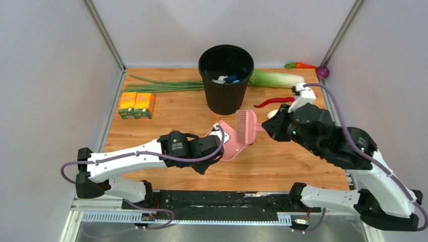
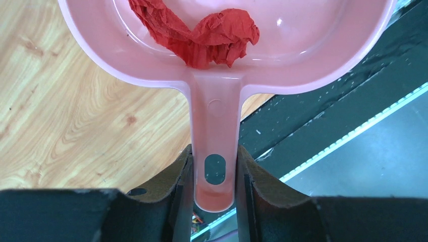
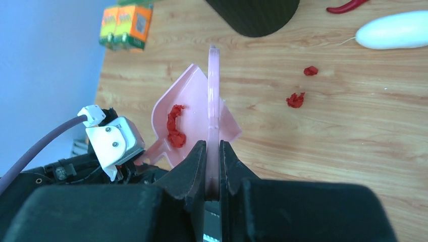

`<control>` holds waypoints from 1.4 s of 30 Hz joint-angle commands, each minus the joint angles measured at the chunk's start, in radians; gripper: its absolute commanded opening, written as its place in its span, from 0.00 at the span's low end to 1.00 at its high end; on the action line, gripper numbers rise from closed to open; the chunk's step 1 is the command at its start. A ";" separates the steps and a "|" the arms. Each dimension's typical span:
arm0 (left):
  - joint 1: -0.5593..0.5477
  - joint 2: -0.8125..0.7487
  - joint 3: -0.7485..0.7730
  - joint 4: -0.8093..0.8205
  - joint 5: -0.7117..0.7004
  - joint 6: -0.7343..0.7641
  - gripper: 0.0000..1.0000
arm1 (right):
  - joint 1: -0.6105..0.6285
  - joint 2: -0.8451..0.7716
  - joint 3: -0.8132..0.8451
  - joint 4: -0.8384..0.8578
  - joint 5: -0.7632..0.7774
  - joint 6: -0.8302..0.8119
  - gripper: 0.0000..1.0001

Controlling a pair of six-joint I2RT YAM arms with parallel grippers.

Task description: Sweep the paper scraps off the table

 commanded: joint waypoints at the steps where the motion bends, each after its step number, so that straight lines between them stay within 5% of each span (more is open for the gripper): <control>1: 0.047 0.058 0.114 -0.003 -0.009 0.034 0.00 | 0.002 -0.126 -0.023 -0.031 0.173 0.186 0.00; 9: 0.125 0.228 0.382 -0.058 0.019 0.100 0.00 | 0.002 -0.255 -0.057 -0.198 0.308 0.409 0.00; 25: 0.314 0.540 0.975 -0.132 0.238 0.156 0.00 | 0.000 -0.269 -0.129 -0.198 0.286 0.426 0.00; 42: 0.608 0.634 1.042 0.238 0.694 -0.053 0.00 | 0.002 -0.206 -0.215 -0.086 0.219 0.369 0.00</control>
